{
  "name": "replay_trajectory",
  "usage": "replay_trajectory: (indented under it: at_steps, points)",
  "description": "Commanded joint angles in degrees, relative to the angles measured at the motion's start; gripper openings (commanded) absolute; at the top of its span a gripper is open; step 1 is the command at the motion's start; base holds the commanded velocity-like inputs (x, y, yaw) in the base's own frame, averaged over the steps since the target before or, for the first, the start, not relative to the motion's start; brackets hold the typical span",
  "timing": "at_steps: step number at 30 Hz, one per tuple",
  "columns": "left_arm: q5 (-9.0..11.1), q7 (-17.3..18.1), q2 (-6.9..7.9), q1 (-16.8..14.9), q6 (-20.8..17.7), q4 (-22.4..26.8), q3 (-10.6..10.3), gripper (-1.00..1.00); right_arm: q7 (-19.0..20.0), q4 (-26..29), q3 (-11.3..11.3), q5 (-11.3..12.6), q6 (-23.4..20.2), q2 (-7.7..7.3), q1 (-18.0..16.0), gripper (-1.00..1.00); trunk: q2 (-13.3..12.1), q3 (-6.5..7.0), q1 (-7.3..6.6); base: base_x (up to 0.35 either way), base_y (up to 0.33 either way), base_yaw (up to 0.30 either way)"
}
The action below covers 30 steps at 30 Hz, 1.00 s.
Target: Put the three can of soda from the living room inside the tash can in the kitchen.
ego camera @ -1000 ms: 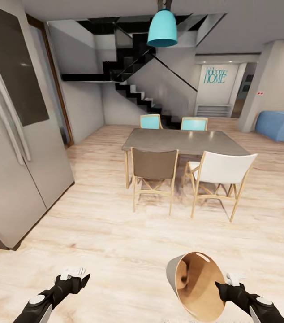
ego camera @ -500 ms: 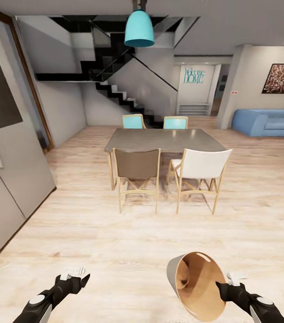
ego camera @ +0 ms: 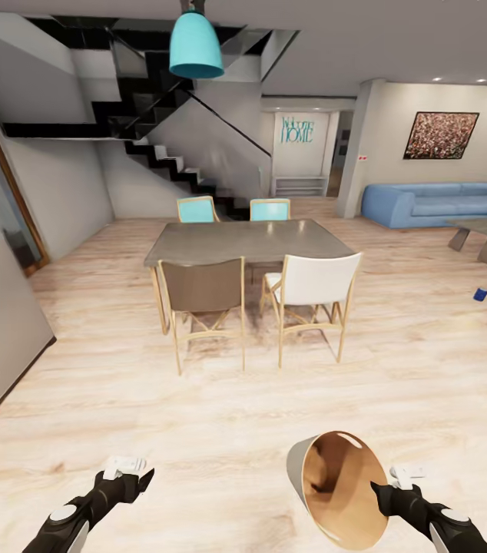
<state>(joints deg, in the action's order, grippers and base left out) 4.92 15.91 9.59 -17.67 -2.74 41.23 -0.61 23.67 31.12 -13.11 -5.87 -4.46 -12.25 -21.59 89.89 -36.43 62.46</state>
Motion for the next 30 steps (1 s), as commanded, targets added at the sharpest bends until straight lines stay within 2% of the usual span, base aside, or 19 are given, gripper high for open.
replay_trajectory:
  at_steps: [1,11,30]
  points:
    - [0.0,0.0,-0.01,0.0,0.0,0.0,0.0,1.0,0.2,0.1,-0.1,0.5,-0.1,0.0,0.0,-1.0,0.0,0.01,0.0,0.309,0.0,-0.251]
    - [0.0,0.0,-0.01,0.0,-0.1,0.0,0.0,1.0,0.2,0.1,-0.2,0.5,-0.1,-0.13,0.0,-1.0,0.0,0.01,0.0,0.304,-0.069,-0.251]
    - [0.0,0.0,-0.02,0.0,-0.1,0.0,0.0,1.0,0.2,0.1,-0.2,0.5,-0.1,-0.24,0.0,-1.0,0.0,0.01,0.0,0.207,-0.223,-0.251]
